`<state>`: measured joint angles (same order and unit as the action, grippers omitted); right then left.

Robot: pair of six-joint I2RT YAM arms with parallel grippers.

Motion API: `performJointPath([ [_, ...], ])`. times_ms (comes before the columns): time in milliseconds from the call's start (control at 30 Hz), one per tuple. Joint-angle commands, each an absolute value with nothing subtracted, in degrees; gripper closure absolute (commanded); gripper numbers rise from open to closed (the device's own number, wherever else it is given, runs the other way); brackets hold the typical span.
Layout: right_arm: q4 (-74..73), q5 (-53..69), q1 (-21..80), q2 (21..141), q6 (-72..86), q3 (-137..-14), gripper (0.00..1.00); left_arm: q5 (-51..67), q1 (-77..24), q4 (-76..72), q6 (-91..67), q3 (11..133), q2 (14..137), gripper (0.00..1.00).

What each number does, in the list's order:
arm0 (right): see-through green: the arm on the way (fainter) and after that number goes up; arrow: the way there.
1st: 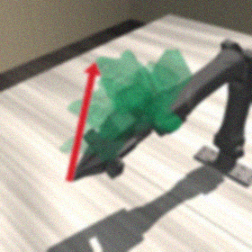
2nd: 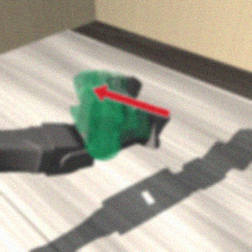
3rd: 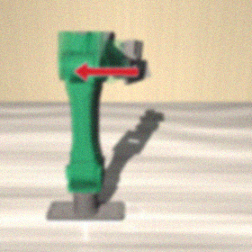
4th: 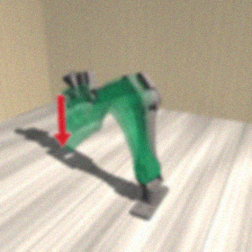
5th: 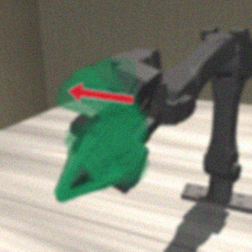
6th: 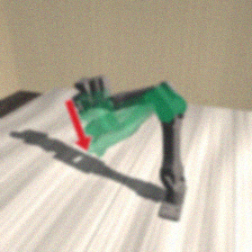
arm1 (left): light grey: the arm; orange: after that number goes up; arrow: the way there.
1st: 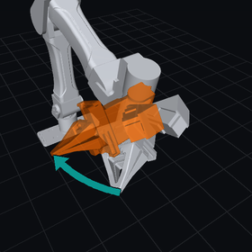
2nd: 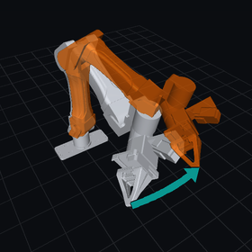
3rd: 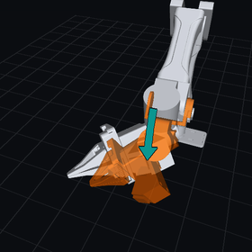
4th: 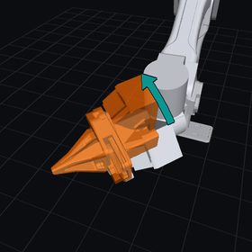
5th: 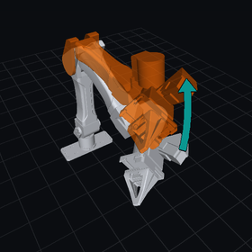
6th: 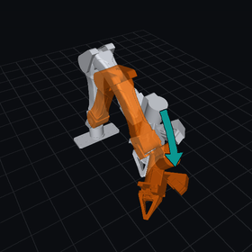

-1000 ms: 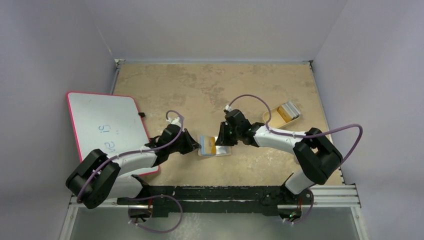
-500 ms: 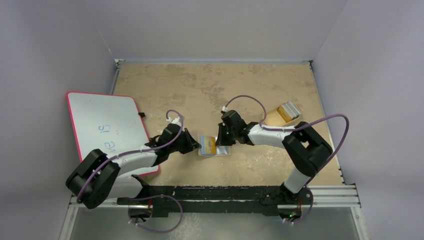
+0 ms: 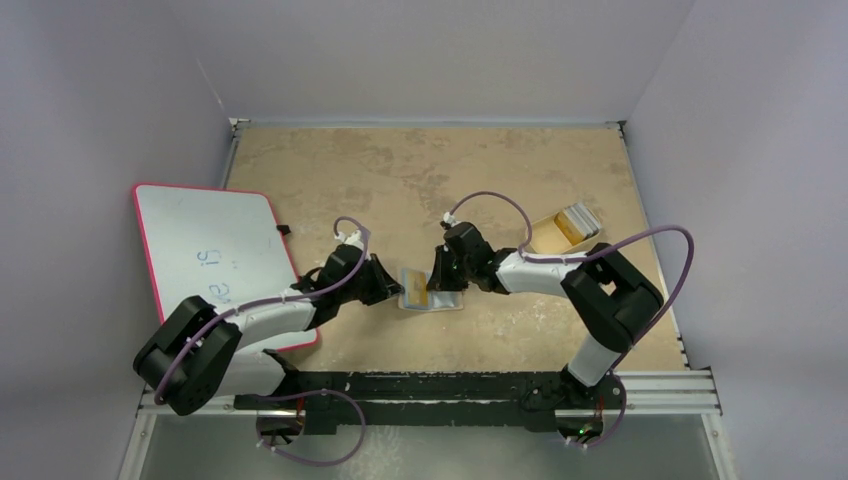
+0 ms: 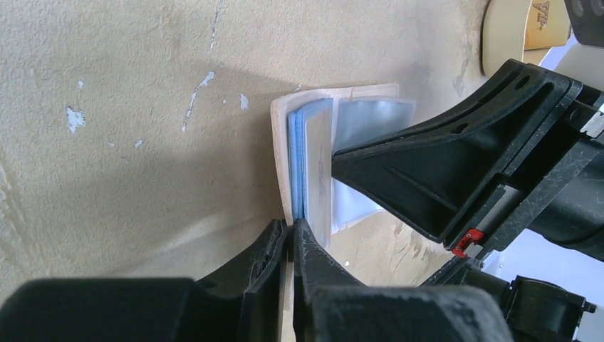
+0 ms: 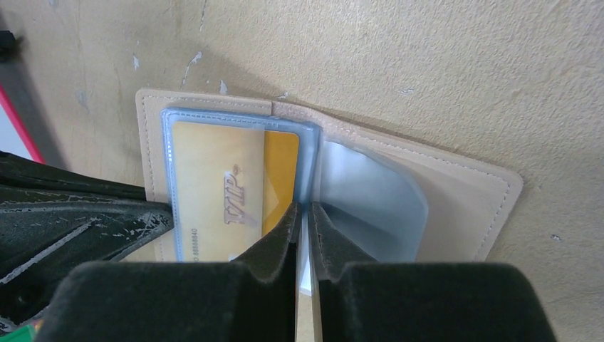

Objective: Put the credit cards into the card holder
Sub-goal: Insert the credit card into the card holder.

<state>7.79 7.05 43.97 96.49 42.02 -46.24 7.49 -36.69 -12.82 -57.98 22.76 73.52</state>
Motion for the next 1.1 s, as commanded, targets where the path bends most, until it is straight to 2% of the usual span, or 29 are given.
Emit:
performJointPath([
  [0, 10.9, 8.6, 44.4, 97.1, 43.1, -44.8, 0.90, 8.9, -36.8, -17.2, -58.6, 25.0, 73.6, 0.92],
  [300, 12.2, 9.0, 44.4, 97.6, 43.5, -43.5, 0.91, 10.2, -36.8, -19.8, -59.0, 25.0, 76.1, 0.82],
  [500, 12.7, 9.3, 44.4, 97.2, 43.6, -43.2, 0.89, 11.1, -36.8, -21.9, -59.8, 25.1, 77.6, 0.83],
  [567, 12.3, 9.3, 44.4, 96.6, 43.6, -43.3, 0.87, 11.2, -36.8, -21.9, -60.0, 25.4, 77.4, 0.97],
  [600, 11.6, 9.2, 44.4, 96.1, 43.6, -43.6, 0.85, 11.2, -36.8, -21.6, -60.0, 25.5, 77.2, 1.00],
  [833, 6.1, 6.6, 44.5, 86.9, 44.9, -45.3, 0.65, 9.7, -36.8, -16.7, -59.0, 27.1, 74.0, 1.00],
  [967, 5.7, 6.7, 44.9, 84.4, 45.8, -45.9, 0.56, 9.7, -36.8, -17.0, -59.2, 27.0, 74.3, 1.00],
  [1067, 5.2, 6.1, 46.2, 85.1, 46.1, -47.3, 0.53, 9.8, -36.9, -17.6, -59.7, 27.0, 74.7, 1.00],
])
